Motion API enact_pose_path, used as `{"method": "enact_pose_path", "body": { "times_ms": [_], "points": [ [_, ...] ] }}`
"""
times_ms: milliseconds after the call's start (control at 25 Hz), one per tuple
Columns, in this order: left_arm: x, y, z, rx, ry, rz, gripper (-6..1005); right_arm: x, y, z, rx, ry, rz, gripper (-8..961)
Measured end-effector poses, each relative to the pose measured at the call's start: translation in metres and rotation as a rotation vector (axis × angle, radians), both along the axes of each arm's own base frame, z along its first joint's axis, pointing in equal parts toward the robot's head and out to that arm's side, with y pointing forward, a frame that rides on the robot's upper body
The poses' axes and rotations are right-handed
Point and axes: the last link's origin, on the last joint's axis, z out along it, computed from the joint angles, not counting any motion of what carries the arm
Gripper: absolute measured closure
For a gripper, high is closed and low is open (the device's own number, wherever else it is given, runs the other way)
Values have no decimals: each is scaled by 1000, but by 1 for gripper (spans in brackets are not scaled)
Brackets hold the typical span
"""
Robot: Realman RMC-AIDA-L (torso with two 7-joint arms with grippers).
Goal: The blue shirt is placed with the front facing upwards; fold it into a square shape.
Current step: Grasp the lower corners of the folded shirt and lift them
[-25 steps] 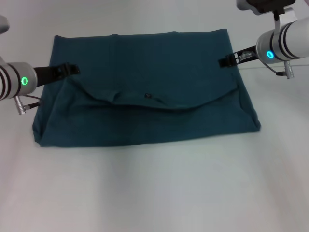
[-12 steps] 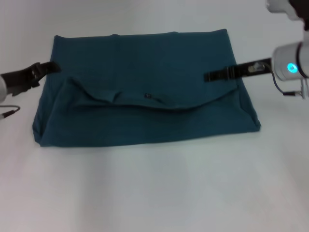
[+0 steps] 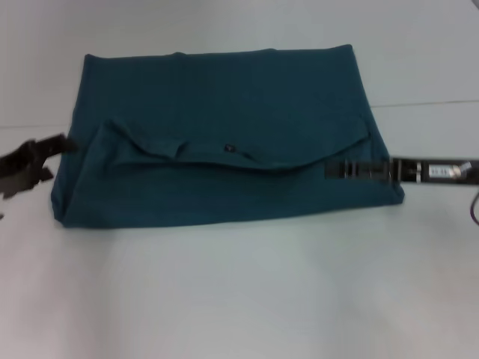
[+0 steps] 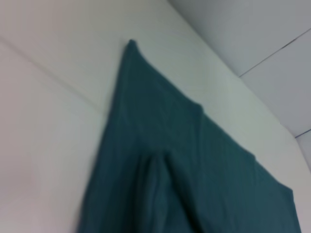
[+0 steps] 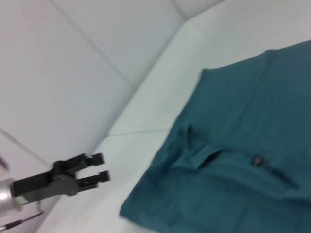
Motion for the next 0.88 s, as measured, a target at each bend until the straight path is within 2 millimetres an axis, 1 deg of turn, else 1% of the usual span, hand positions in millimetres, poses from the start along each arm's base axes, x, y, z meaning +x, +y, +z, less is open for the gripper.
{"method": "enact_pose_path", "body": {
  "times_ms": [40,80,200,280,440,560,880],
  "points": [
    [-1,-1,0,-1,-1,2,158,2,-4,-1,-10,8,6,88],
    [-7,-4,1,-7,0,9,158,5,-8,-3,-22,13,13,88],
    [-18,-8,-2,-23,43,-6,158,10,-13,-6,-36,16,21,88],
    [-22,-9,-5,-33,111,-67,158,12,-14,-8,-38,15,21,88],
    [-21,-10,-13,-36,227,-177,158,15,-13,-5,-26,18,18,88],
    [-20,-11,-21,-54,273,-228,157,16,-12,-3,-18,23,14,88],
    [-19,-10,-35,-79,308,-247,157,22,-14,2,-5,27,-2,88]
  ]
}}
